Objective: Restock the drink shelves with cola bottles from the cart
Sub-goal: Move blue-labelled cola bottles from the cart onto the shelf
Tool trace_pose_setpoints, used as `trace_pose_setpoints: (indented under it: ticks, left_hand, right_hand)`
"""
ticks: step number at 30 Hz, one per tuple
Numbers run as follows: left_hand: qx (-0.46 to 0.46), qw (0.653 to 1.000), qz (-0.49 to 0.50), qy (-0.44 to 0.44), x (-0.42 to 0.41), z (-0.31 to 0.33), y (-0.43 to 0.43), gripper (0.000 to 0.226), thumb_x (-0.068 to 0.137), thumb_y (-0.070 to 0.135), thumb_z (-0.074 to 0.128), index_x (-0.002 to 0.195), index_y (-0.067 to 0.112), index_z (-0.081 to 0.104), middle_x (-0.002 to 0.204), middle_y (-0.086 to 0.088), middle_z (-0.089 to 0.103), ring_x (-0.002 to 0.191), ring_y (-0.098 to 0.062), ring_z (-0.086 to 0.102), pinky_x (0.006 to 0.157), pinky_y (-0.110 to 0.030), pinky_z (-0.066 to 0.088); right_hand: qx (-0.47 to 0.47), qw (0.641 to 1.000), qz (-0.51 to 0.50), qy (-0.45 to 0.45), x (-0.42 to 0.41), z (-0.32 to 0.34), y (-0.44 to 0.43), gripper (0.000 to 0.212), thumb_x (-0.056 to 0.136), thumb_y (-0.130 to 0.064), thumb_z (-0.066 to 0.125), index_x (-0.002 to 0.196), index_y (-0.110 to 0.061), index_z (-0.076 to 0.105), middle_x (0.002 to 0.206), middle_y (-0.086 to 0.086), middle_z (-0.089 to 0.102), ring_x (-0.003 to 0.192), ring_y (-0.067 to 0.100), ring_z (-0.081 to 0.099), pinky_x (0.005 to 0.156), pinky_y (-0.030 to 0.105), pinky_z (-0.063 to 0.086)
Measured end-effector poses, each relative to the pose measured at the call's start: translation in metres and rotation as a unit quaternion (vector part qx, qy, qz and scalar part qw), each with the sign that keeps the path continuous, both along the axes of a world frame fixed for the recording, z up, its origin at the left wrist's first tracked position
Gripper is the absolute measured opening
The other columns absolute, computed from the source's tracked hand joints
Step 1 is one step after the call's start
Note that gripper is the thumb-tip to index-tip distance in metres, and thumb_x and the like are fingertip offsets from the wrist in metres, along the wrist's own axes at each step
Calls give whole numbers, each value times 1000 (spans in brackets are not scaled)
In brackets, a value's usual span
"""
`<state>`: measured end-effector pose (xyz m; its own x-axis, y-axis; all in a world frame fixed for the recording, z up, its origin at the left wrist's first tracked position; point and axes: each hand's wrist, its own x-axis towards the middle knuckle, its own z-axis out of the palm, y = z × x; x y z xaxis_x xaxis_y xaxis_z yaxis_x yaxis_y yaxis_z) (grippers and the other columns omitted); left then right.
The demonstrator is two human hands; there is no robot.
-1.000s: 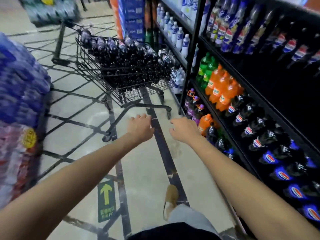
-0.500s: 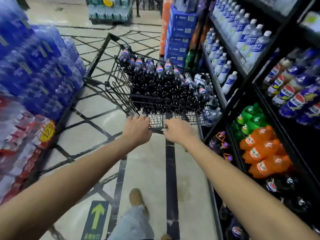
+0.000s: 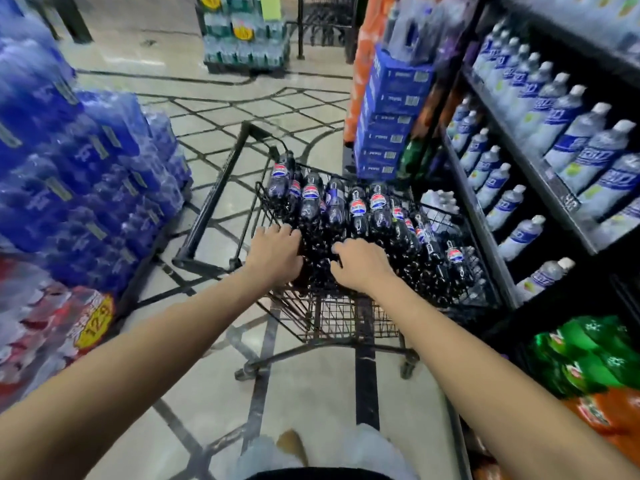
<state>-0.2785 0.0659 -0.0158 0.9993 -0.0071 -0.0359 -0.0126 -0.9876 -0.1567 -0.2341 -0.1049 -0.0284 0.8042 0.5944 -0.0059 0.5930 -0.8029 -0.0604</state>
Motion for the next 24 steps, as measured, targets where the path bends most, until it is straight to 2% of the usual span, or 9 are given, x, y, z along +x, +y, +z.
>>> trace_pose_setpoints:
  ticks: [3, 6, 11, 13, 16, 20, 24]
  left_hand:
    - [10, 1000, 0, -2, 44, -2, 16, 39, 90, 38, 47, 120, 13, 50, 123, -8, 55, 117, -29, 50, 97, -42, 38]
    - [14, 1000, 13, -2, 85, -5, 29, 39, 90, 39, 47, 120, 14, 50, 122, -7, 54, 116, -28, 50, 96, -41, 37]
    - [9, 999, 35, 10, 156, -17, 40, 43, 90, 39, 47, 124, 14, 49, 129, -8, 52, 121, -28, 48, 100, -42, 35]
    - [12, 999, 44, 9, 182, -22, 44, 44, 90, 39, 45, 126, 14, 48, 130, -7, 52, 121, -28, 48, 99, -41, 35]
    - [12, 998, 67, 16, 216, -28, 54, 48, 90, 37, 44, 132, 14, 44, 135, -7, 49, 125, -28, 45, 102, -42, 34]
    - [-2, 994, 106, 16, 239, -41, 71, 57, 90, 39, 46, 139, 13, 37, 142, -10, 42, 129, -29, 41, 102, -42, 35]
    - [-46, 986, 159, 25, 252, -55, 85, 71, 90, 45, 48, 148, 12, 24, 151, -9, 32, 133, -29, 38, 104, -43, 36]
  right_hand:
    - [-11, 1000, 1, 2, 43, -2, 17, 34, 98, -32, 43, 121, -14, 59, 102, 4, 64, 94, 24, 60, 64, 31, 40]
    - [-20, 1000, 10, 7, 89, -2, 29, 34, 97, -31, 42, 121, -13, 59, 108, 6, 63, 101, 26, 58, 67, 32, 39]
    - [-15, 999, 28, 36, 165, -11, 50, 32, 95, -29, 44, 117, -11, 59, 111, 9, 61, 108, 30, 57, 74, 38, 44]
    - [-29, 998, 39, 43, 193, -18, 59, 34, 95, -30, 44, 122, -13, 58, 113, 8, 61, 108, 30, 56, 73, 37, 42]
    - [-37, 996, 57, 59, 231, -29, 71, 32, 96, -30, 44, 118, -12, 58, 110, 9, 61, 103, 29, 57, 71, 36, 37]
    - [-44, 990, 57, 119, 264, -43, 89, 28, 95, -27, 45, 114, -11, 57, 105, 8, 58, 101, 29, 56, 79, 41, 48]
    - [0, 985, 10, 170, 278, -63, 105, 40, 96, -27, 46, 130, -8, 47, 117, 12, 58, 106, 32, 57, 87, 44, 46]
